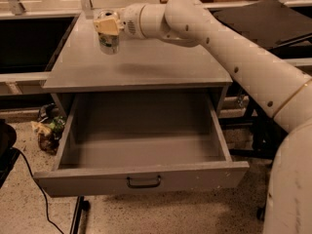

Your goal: Place 7up can into top drawer

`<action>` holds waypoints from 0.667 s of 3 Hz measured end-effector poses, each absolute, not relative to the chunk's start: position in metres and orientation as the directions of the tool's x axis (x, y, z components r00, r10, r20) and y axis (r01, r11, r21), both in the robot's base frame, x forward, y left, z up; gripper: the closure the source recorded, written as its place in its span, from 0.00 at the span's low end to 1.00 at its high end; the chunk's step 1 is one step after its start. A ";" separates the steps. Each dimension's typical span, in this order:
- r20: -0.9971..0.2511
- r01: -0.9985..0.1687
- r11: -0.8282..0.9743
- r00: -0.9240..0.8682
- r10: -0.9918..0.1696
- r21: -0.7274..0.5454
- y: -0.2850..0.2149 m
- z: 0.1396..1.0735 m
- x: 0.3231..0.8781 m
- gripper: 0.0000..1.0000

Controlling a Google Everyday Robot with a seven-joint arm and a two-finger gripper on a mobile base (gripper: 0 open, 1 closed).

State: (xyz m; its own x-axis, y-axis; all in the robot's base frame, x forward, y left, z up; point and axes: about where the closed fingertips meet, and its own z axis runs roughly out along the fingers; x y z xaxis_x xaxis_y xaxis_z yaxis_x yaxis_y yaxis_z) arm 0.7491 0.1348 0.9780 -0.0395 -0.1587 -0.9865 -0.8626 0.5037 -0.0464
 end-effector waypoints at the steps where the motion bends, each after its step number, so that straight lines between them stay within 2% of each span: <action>1: -0.987 -0.864 0.501 -0.033 -0.158 -0.051 0.135 0.979 0.748 1.00; 2: -0.987 -0.878 0.476 -0.025 -0.161 -0.056 0.141 0.979 0.746 1.00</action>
Offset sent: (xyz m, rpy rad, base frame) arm -0.0031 0.0071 0.0028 -0.0062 -0.0166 0.0606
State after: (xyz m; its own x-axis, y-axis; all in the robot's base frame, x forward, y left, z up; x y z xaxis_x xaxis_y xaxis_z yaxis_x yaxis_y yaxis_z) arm 0.7465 0.1407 0.9794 -0.0250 -0.1612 -0.9866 -0.8777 0.4759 -0.0556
